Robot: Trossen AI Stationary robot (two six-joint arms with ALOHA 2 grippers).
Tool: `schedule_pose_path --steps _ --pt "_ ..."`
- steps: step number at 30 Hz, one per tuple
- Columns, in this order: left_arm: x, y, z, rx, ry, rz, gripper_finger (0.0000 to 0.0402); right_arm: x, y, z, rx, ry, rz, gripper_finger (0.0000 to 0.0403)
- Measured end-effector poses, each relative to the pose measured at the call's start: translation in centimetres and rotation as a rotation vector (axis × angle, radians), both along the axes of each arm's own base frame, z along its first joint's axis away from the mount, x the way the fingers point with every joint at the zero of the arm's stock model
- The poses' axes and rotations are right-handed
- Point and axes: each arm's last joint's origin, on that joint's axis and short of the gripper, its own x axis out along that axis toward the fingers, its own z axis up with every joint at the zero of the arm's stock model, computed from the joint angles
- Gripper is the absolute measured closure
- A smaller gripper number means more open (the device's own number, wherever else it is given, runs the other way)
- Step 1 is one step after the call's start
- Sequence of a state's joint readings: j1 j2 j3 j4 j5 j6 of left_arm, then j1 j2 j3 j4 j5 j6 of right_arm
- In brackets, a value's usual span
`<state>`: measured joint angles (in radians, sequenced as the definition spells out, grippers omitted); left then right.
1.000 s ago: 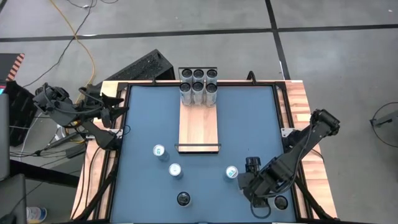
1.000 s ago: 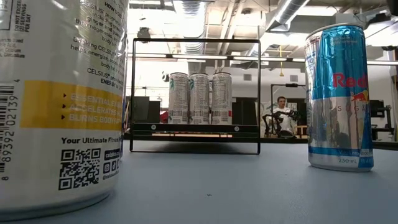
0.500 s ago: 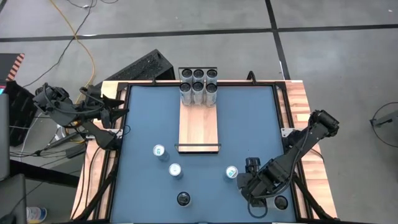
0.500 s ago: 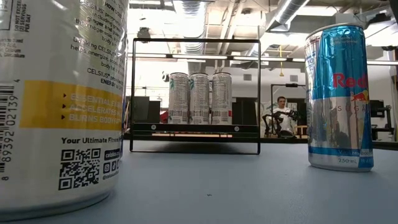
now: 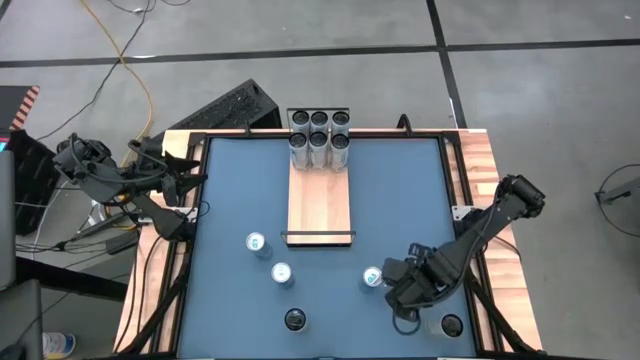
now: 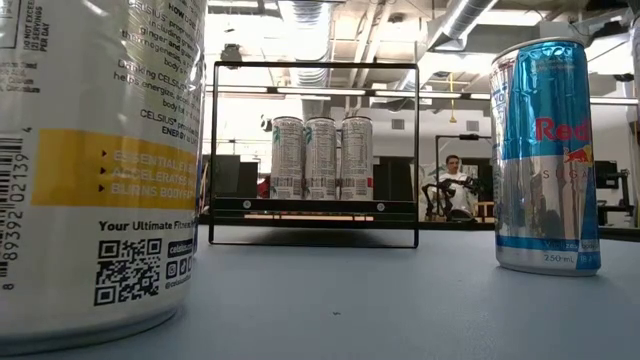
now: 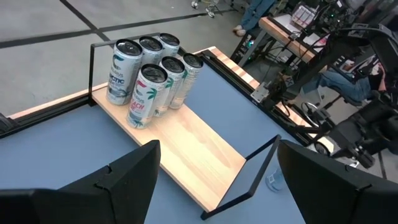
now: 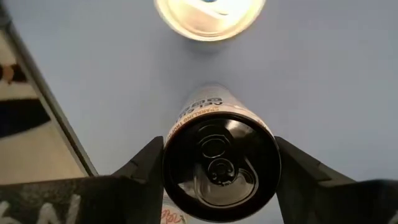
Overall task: Place canned beverage on shelf
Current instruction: Put the center white-yellow soda can on the shelf
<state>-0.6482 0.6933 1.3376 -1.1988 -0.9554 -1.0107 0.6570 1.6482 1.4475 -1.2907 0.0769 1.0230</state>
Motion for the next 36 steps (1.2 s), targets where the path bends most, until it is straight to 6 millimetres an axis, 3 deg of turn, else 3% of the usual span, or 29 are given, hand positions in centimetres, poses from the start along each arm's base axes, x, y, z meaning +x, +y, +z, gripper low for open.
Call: schedule_pose_path --steps 10,16,22,28,36 --pt "0.0 0.0 0.0 0.000 0.000 0.000 0.0093 -0.7 -1.9 0.0 -0.094 0.123 -0.309 0.0194" --pt "0.0 0.0 0.0 0.001 0.000 0.001 0.0093 0.0 -4.0 0.1 -0.130 0.156 -0.408 0.0193" --pt "0.0 0.0 0.0 0.001 0.000 0.001 0.0093 0.7 -8.4 1.9 -0.191 0.031 -0.478 0.0192" --pt "0.0 0.0 0.0 0.001 -0.002 0.005 0.0093 -0.1 -14.5 4.3 -0.200 -0.012 -0.630 0.0191" --pt "0.0 0.1 0.1 0.001 -0.025 0.050 0.0093 1.0 -22.4 4.2 -0.215 -0.082 -0.894 0.0189"
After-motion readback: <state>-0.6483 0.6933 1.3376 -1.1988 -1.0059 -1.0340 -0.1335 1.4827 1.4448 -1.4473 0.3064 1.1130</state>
